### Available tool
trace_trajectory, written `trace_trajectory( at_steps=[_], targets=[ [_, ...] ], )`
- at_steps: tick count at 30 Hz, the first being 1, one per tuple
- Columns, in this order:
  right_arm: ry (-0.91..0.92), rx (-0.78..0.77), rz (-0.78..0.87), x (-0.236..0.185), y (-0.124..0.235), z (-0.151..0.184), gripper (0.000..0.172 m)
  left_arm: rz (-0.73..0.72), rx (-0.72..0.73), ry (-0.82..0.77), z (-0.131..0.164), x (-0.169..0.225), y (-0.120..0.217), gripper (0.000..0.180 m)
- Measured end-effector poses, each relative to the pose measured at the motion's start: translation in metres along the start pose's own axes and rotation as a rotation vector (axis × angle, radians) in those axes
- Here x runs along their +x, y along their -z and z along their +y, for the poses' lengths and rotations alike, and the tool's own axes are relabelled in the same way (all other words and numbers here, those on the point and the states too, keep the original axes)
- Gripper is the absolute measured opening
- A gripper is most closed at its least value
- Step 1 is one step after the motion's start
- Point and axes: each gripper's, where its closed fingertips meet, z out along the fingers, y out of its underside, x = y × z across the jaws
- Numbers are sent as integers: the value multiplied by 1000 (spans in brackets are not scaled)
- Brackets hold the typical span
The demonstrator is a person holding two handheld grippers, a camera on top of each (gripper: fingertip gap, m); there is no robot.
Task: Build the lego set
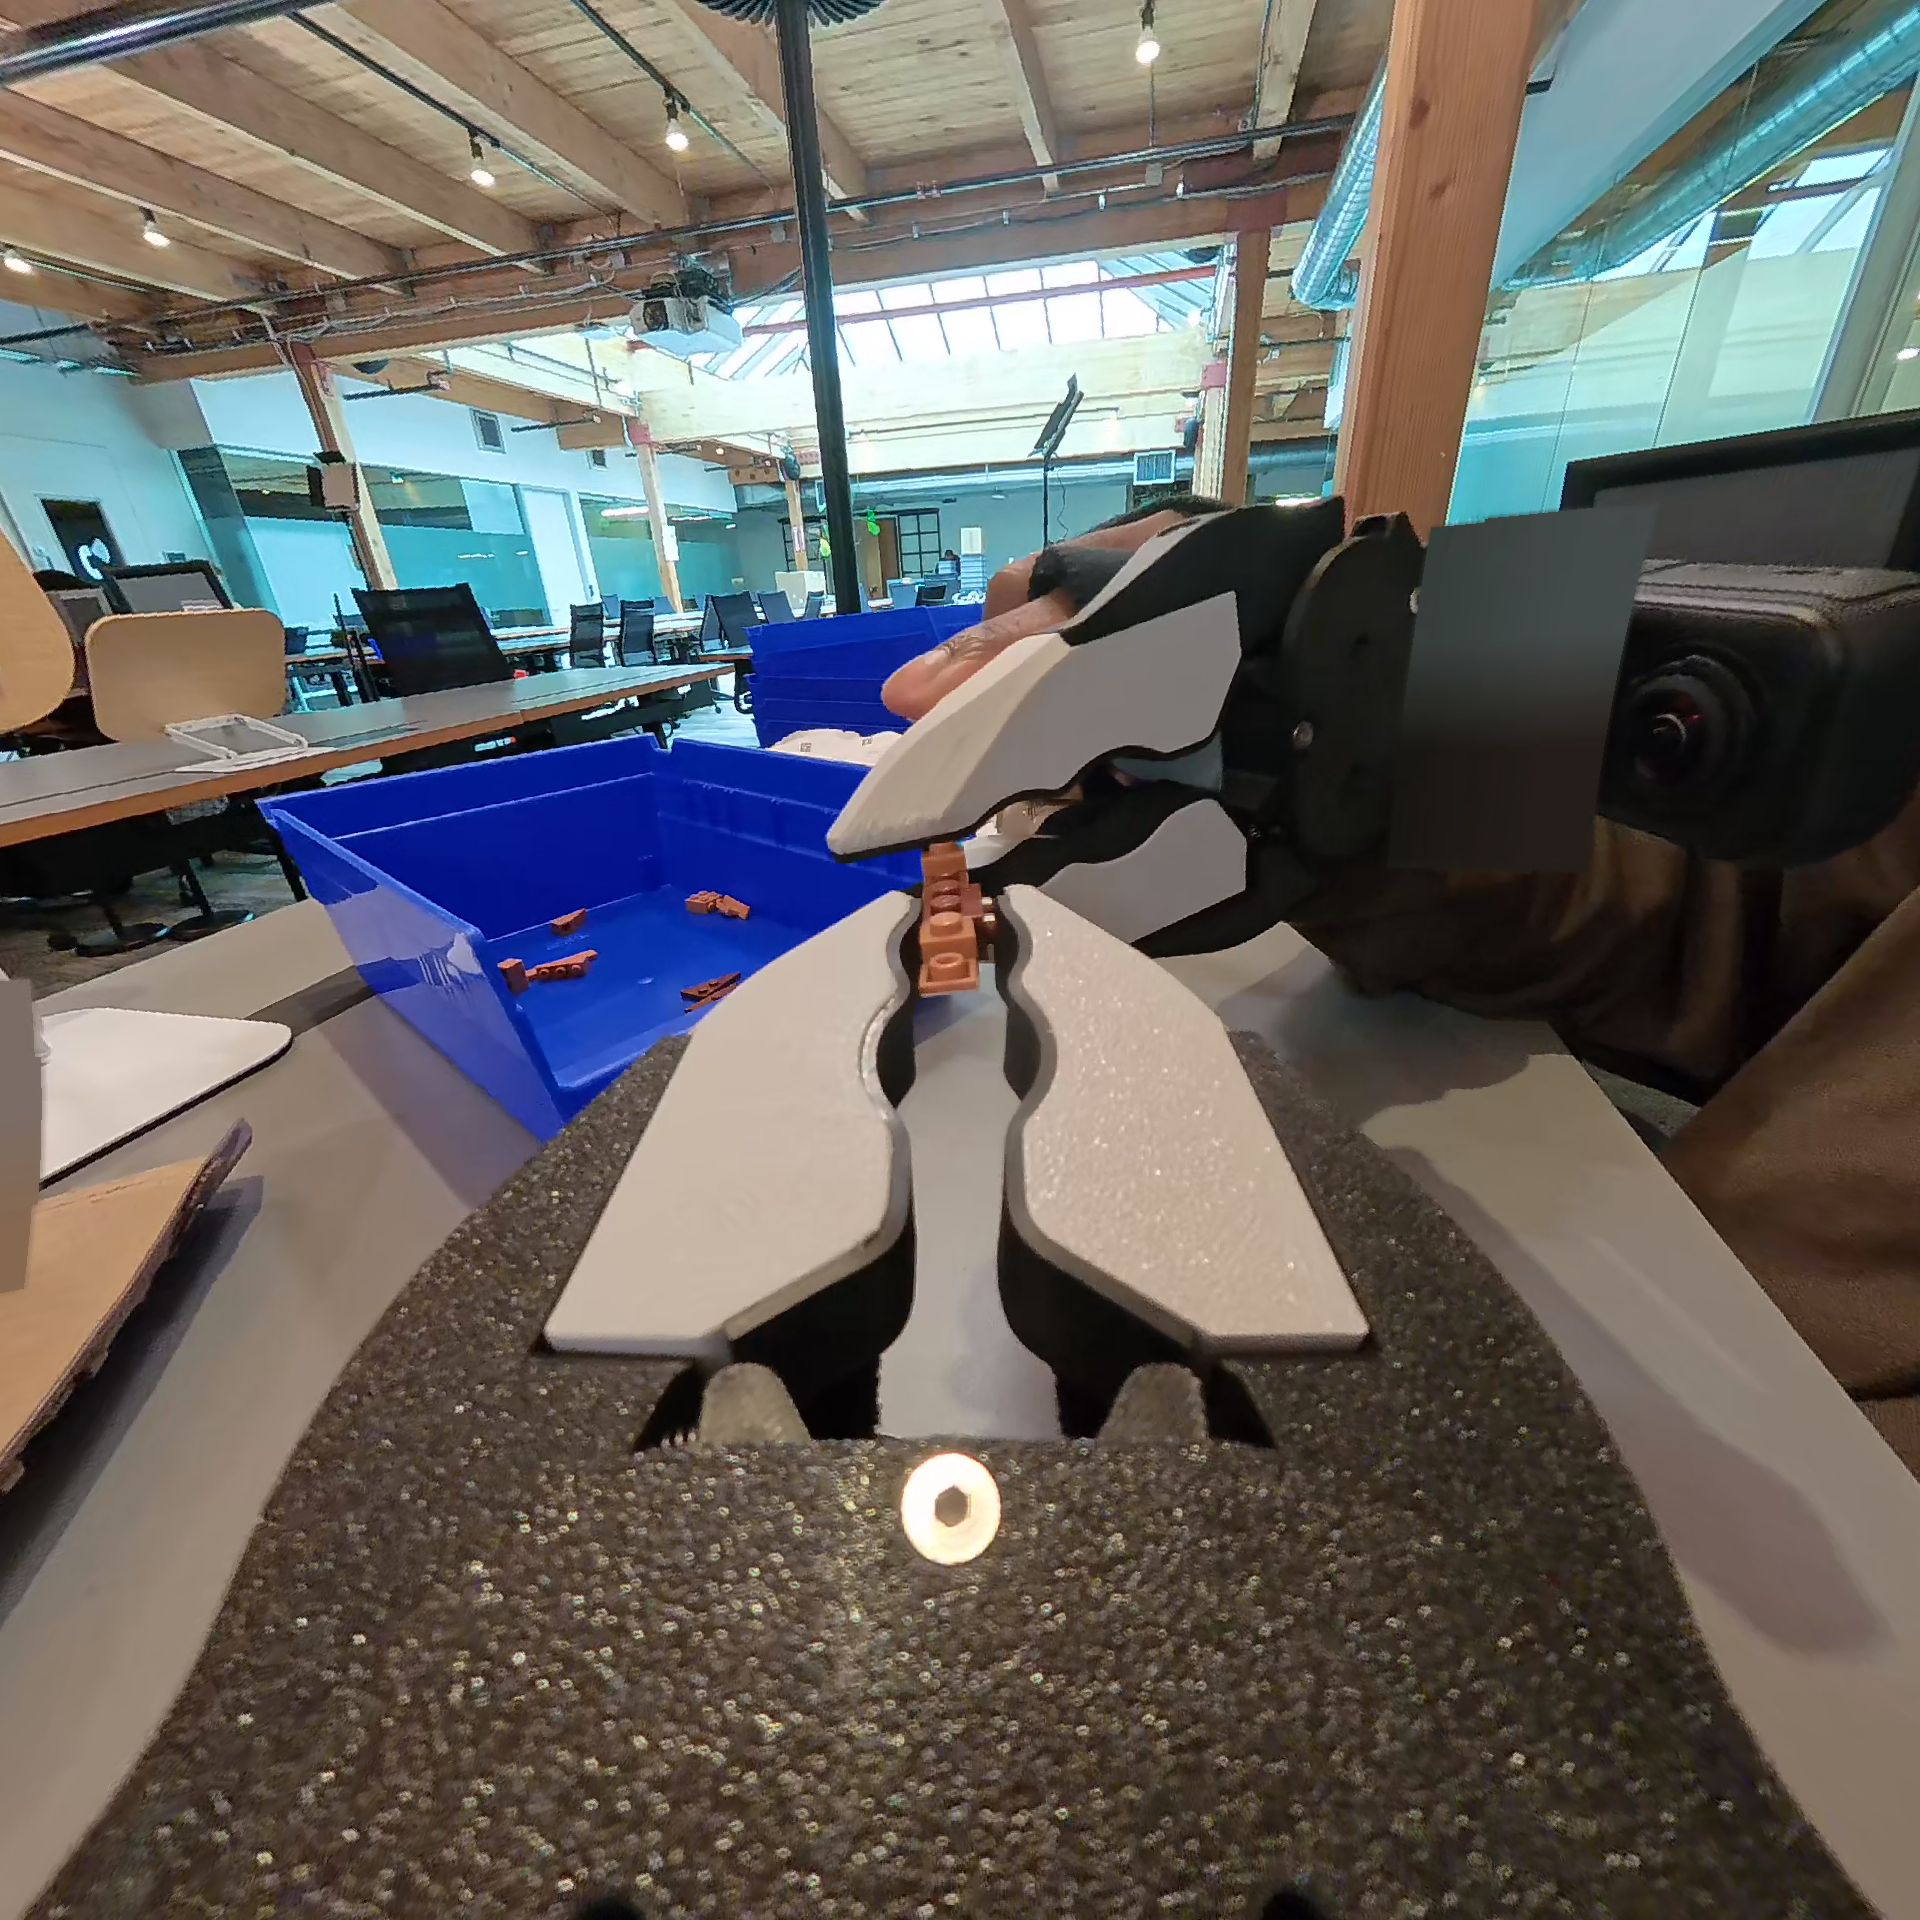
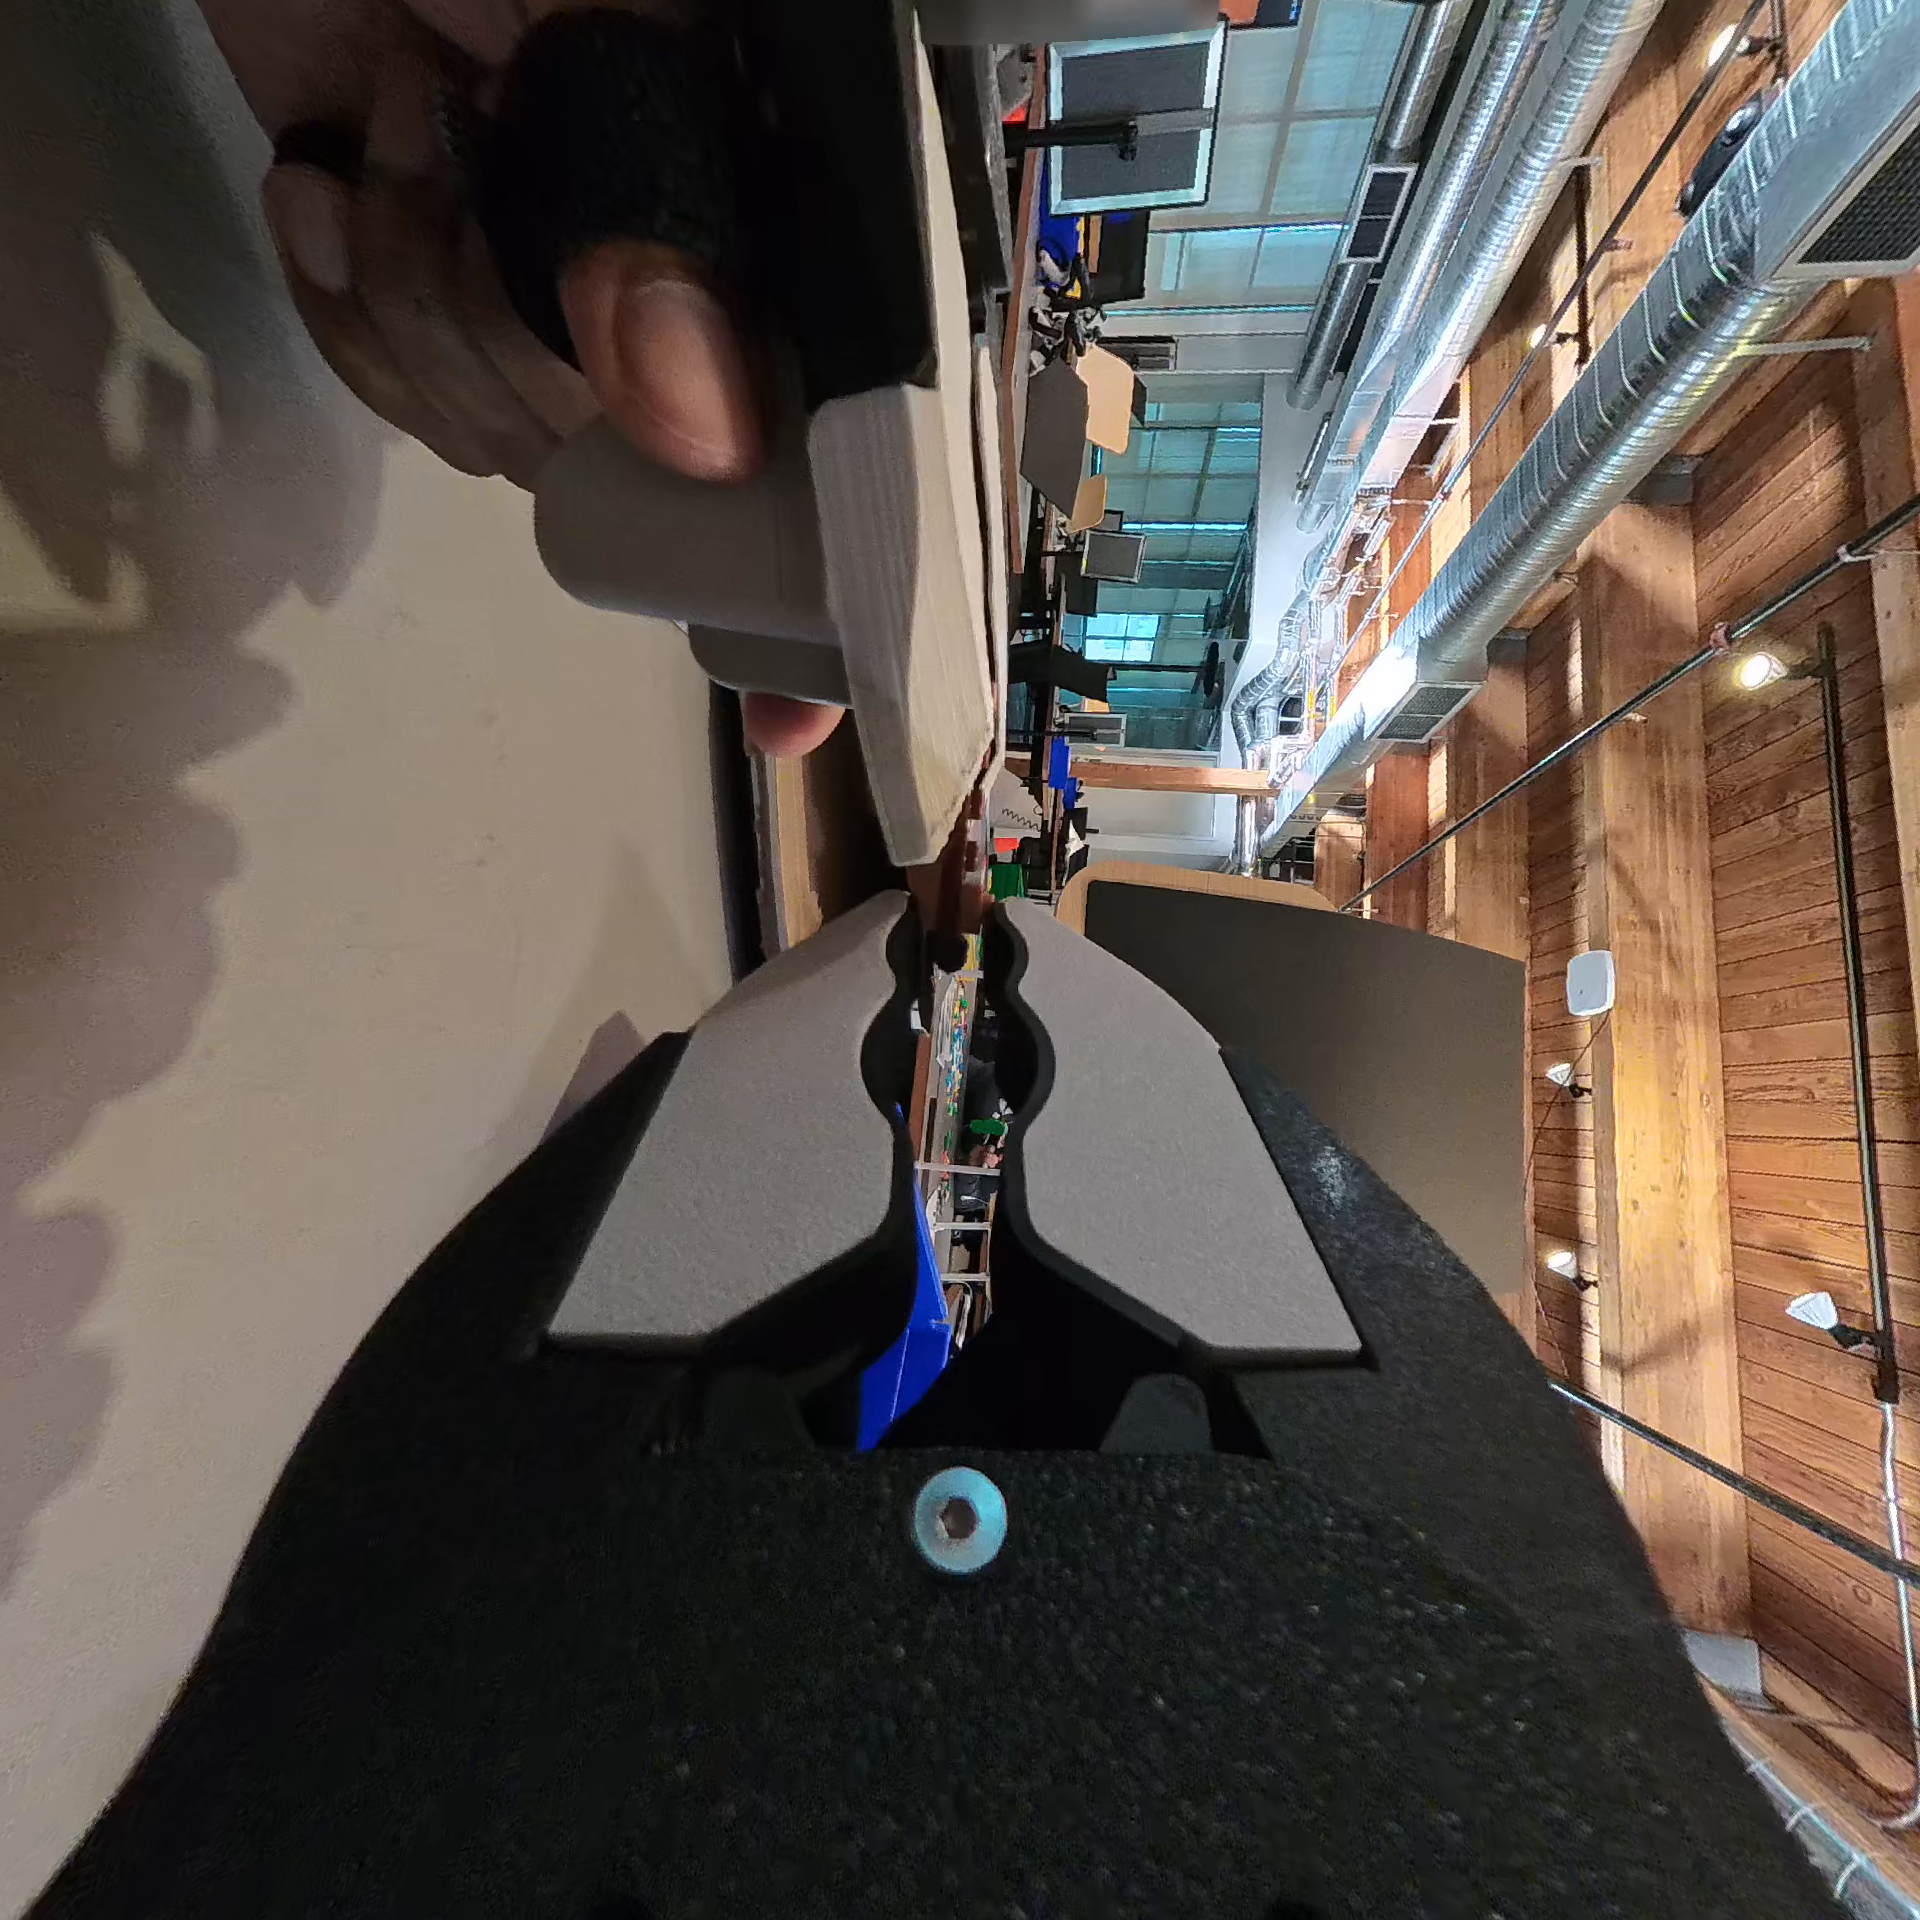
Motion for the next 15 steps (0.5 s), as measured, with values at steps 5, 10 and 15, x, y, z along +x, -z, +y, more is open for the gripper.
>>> trace_trajectory(
  at_steps=[5,10,15],
  targets=[
    [11,7,8,0,0,-1,10,2,2,0,0,0,1,12],
    [32,26,49,2,-2,-1,11,6,1,15,0,-1,1,12],
    [44,33,91,4,-3,-2,25,8,15,44,-2,-3,2,12]
  ],
)
